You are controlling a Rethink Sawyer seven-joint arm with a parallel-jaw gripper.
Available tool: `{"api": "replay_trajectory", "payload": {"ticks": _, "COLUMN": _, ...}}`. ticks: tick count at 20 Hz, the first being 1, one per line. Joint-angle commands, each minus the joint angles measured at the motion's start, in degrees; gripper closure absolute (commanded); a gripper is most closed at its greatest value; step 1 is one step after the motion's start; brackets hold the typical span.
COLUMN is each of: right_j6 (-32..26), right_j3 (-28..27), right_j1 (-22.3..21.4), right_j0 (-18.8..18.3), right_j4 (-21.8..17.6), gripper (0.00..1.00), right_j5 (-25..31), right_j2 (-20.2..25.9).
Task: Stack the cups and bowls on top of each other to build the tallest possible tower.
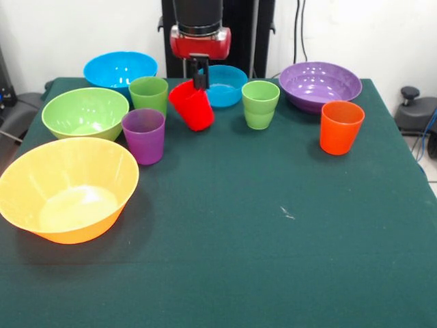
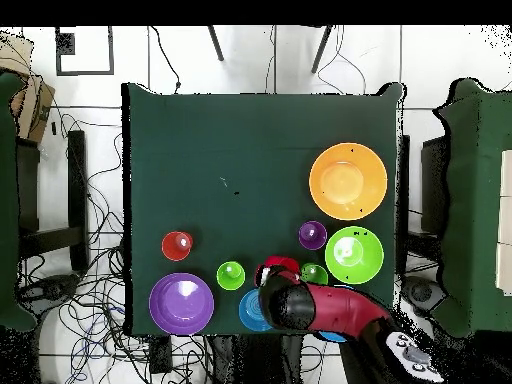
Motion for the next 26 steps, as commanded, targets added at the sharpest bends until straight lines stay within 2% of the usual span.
{"api": "replay_trajectory", "payload": {"ticks": 1, "right_j6": 1.2, "right_j3": 2.0, "right_j1": -7.5, "right_j0": -1.3, "right_j4": 0.0, "gripper": 1.00, "right_j5": 5.8, "right_j2": 7.3}}
{"api": "replay_trajectory", "payload": {"ticks": 11, "right_j6": 1.7, "right_j3": 3.0, "right_j1": -7.0, "right_j0": -2.3, "right_j4": -0.9, "gripper": 1.00, "right_j5": 4.6, "right_j2": 7.5}}
{"api": "replay_trajectory", "payload": {"ticks": 19, "right_j6": 1.3, "right_j3": 1.6, "right_j1": -6.5, "right_j0": -2.6, "right_j4": 0.0, "gripper": 1.00, "right_j5": 6.0, "right_j2": 8.5}}
{"api": "replay_trajectory", "payload": {"ticks": 26, "right_j6": 4.6, "right_j3": 2.5, "right_j1": -4.6, "right_j0": 0.6, "right_j4": 0.2, "gripper": 1.00, "right_j5": 2.5, "right_j2": 8.0}}
